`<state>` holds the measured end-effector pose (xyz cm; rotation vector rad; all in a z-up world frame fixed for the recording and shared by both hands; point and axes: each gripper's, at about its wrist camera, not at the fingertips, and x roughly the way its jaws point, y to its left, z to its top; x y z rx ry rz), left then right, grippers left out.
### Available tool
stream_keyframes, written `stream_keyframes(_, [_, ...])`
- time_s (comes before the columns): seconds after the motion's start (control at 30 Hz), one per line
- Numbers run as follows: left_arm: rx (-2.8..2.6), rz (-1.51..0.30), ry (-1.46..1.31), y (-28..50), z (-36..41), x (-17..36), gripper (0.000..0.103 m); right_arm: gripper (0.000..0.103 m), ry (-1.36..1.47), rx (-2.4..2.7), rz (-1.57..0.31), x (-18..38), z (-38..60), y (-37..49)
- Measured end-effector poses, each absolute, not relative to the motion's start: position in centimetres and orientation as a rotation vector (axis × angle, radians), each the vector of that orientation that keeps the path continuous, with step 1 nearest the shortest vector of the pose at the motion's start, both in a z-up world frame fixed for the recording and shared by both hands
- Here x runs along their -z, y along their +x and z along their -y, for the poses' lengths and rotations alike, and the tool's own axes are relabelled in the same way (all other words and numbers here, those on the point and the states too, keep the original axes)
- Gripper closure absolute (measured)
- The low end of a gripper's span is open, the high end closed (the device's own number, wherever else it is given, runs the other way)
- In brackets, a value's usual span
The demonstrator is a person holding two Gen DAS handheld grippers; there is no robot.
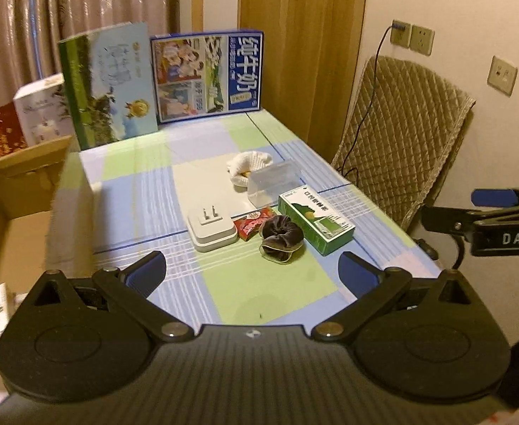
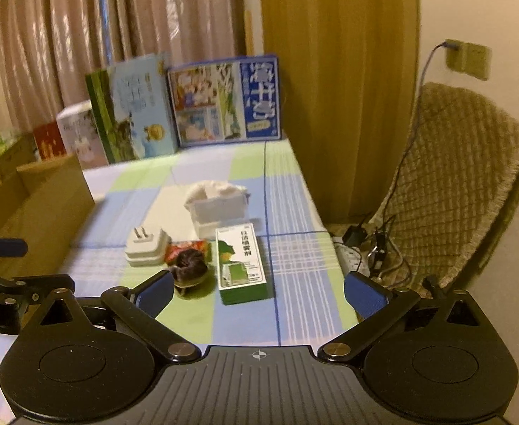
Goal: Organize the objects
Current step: 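Move both grippers back over the table, then grasp the green spray box with the right gripper, then grasp the brown scrunchie with the left gripper while the right gripper holds the spray box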
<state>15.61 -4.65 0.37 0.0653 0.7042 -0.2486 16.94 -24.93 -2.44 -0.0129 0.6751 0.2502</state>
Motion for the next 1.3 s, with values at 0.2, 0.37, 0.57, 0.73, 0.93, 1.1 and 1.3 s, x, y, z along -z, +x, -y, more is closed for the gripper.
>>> stream_keyframes(0.2, [0.253, -0.748, 0.089, 19.8, 5.4, 3.6, 0.004, 0.016, -0.052, -0.306, -0.761, 6.1, 23.9, 21.8])
stream_keyframes(0.37, [0.262, -0.78, 0.11, 22.4, 5.8, 6.1, 0.011, 0.025, -0.034, -0.339, -0.794, 8.1, 23.0, 24.6])
stream_keyframes(0.57, [0.307, -0.789, 0.164, 24.6, 6.6, 8.3, 0.018, 0.036, -0.125, -0.365, -0.824, 10.3, 21.4, 27.0])
stream_keyframes(0.73, [0.34, -0.785, 0.187, 25.7, 7.1, 9.4, 0.02, 0.045, -0.129, -0.376, -0.843, 11.4, 21.1, 28.5])
stream_keyframes(0.93, [0.38, -0.784, 0.225, 26.8, 8.0, 10.6, 0.022, 0.05, -0.1, -0.368, -0.881, 11.4, 21.8, 29.2])
stream_keyframes(1.1, [0.428, -0.761, 0.259, 27.8, 9.0, 11.0, 0.024, 0.05, -0.094, -0.337, -0.885, 11.3, 22.8, 28.9])
stream_keyframes(1.3, [0.523, -0.73, 0.315, 28.8, 10.6, 11.8, 0.033, 0.05, -0.052, -0.315, -0.884, 11.2, 23.8, 29.0])
